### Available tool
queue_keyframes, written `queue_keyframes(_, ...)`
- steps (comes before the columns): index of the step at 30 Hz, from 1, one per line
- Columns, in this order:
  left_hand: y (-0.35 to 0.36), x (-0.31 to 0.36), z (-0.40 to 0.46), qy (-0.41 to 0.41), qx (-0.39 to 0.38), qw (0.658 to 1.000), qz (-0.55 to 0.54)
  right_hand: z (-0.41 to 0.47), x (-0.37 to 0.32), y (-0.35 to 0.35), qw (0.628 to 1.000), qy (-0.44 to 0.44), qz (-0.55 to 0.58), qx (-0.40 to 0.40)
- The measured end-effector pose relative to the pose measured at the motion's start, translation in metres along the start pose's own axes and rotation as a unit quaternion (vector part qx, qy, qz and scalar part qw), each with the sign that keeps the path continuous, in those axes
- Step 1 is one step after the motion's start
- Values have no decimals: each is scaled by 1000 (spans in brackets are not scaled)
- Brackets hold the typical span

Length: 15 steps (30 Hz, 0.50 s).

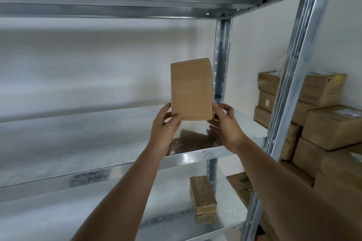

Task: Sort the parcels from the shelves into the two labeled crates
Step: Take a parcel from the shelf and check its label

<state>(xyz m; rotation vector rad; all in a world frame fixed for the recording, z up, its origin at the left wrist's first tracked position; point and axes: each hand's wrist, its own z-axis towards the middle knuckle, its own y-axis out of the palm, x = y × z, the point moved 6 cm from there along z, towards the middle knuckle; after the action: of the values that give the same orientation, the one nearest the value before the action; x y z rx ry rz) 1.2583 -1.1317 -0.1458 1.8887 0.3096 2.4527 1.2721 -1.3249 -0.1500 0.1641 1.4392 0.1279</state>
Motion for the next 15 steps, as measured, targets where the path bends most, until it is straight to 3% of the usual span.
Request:
queue_keyframes(6, -2, 10, -1, 87, 39, 990, 108, -6, 0, 0, 999, -11, -25, -26)
queue_keyframes(10, 10, 14, -7, 52, -9, 988, 148, -9, -4, 1, 998, -44, -24, -23)
queue_keyframes(15, 15, 12, -7, 70, -56, 973, 214, -12, -8, 3, 997, -71, -32, -6)
